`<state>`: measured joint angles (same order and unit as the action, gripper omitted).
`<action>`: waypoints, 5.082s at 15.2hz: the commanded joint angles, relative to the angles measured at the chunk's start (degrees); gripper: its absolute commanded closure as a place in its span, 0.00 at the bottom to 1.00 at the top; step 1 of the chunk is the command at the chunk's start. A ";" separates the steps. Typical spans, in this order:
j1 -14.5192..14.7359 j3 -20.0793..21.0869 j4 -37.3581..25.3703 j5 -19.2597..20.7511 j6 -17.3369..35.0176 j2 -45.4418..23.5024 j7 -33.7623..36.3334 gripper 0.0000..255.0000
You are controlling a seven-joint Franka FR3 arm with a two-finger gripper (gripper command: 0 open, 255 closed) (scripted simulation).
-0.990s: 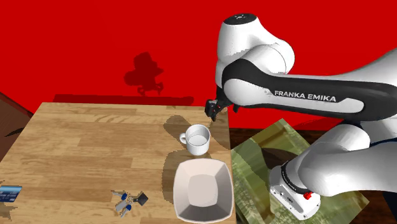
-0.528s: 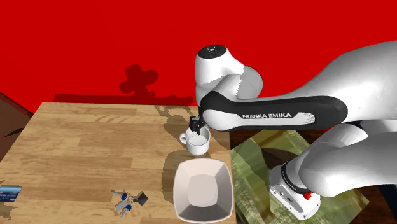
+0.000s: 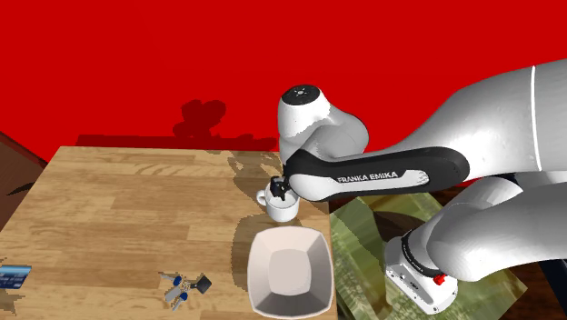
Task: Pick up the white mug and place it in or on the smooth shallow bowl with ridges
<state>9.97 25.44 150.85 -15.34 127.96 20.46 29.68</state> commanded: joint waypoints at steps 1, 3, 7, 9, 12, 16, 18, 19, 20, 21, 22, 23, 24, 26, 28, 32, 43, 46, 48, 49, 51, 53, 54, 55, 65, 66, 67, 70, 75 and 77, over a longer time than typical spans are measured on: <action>0.00 0.09 0.09 0.00 0.31 -0.20 0.05 0.00; 0.00 0.09 0.09 0.00 0.31 -0.20 0.05 0.00; 0.00 0.08 0.09 0.00 0.30 -0.19 0.05 0.00; 0.00 0.08 0.09 0.00 0.30 -0.19 0.05 1.00; 0.00 0.08 0.09 0.00 0.30 -0.19 0.05 1.00; 0.00 0.08 0.08 0.00 0.30 -0.19 0.05 1.00; 0.05 -0.10 -0.27 -0.03 -0.65 0.41 0.02 1.00; 0.08 -0.27 -0.66 -0.03 -1.60 0.99 -0.01 1.00; 0.11 -0.45 -1.06 -0.03 -2.55 1.55 -0.04 1.00; 0.14 -0.63 -1.46 -0.02 -3.49 2.09 -0.06 1.00; 0.17 -0.80 -1.88 -0.01 -4.42 2.61 -0.07 1.00; 0.19 -0.98 -2.31 0.02 -5.34 3.11 -0.08 1.00; 0.20 -1.15 -2.75 0.05 -6.26 3.59 -0.09 1.00; 0.22 -1.49 -3.68 0.13 -8.08 4.49 -0.09 1.00; 0.23 -1.83 -4.65 0.23 -9.87 5.32 -0.07 1.00; 0.22 -2.48 -6.73 0.47 -13.36 6.75 -0.01 1.00; 1.70 -2.50 -10.50 -0.48 -21.56 11.53 2.21 1.00; 4.21 -0.47 -9.19 -2.95 -23.31 15.16 5.40 1.00; 5.89 0.98 -8.66 -4.61 -24.49 17.31 7.69 1.00; 6.73 1.73 -8.50 -5.44 -25.07 18.29 8.88 1.00; 8.38 3.30 -8.38 -7.11 -26.21 20.06 11.34 1.00; 9.99 4.94 -8.54 -8.76 -27.28 21.55 13.90 1.00; 10.76 5.80 -8.72 -9.57 -27.79 22.20 15.22 1.00; 11.44 6.60 -8.95 -10.32 -28.24 22.73 16.44 1.00; 11.96 9.60 -2.51 -12.69 -20.35 21.32 15.58 1.00; 11.99 9.94 -1.92 -12.94 -19.52 21.08 15.49 1.00; 12.02 10.29 -1.35 -13.20 -18.68 20.81 15.41 1.00; 12.08 11.36 0.31 -13.97 -16.09 19.90 15.16 1.00; 12.09 12.26 1.57 -14.59 -13.94 19.01 14.96 1.00; 12.08 12.26 1.57 -14.59 -13.94 19.01 14.96 1.00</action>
<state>22.04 37.70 152.41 -29.92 113.99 39.46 44.65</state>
